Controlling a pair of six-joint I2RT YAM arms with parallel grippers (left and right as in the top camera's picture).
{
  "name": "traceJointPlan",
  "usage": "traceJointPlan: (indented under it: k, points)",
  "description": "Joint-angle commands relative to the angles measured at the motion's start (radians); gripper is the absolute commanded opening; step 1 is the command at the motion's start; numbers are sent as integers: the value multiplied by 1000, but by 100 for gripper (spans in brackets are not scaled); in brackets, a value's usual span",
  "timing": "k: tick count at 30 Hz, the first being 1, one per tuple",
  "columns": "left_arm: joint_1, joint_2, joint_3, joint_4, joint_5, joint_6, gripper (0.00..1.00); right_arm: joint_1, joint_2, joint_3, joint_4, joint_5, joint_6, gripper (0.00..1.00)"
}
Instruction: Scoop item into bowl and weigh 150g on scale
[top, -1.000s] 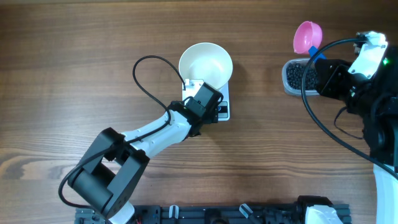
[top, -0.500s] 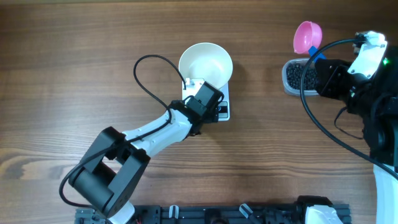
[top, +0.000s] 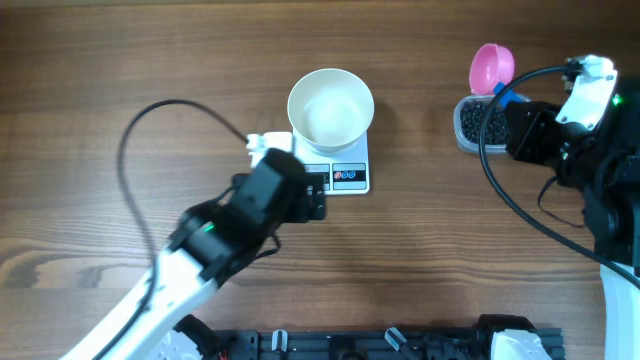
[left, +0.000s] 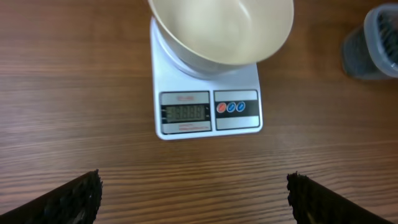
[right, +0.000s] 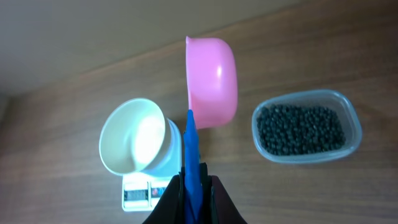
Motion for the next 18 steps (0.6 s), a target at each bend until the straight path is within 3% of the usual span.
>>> traceJointPlan:
  k: [1, 6, 18]
  points:
    - [47, -119, -1, -98, 71, 130, 100, -3, 9, 10, -14, -2, -37, 4]
    - [49, -138, -1, -184, 74, 128, 100, -3, 10, 10, 4, -1, -38, 4]
    - [49, -54, -1, -186, 74, 127, 100, -3, 84, 10, 188, 41, -37, 4]
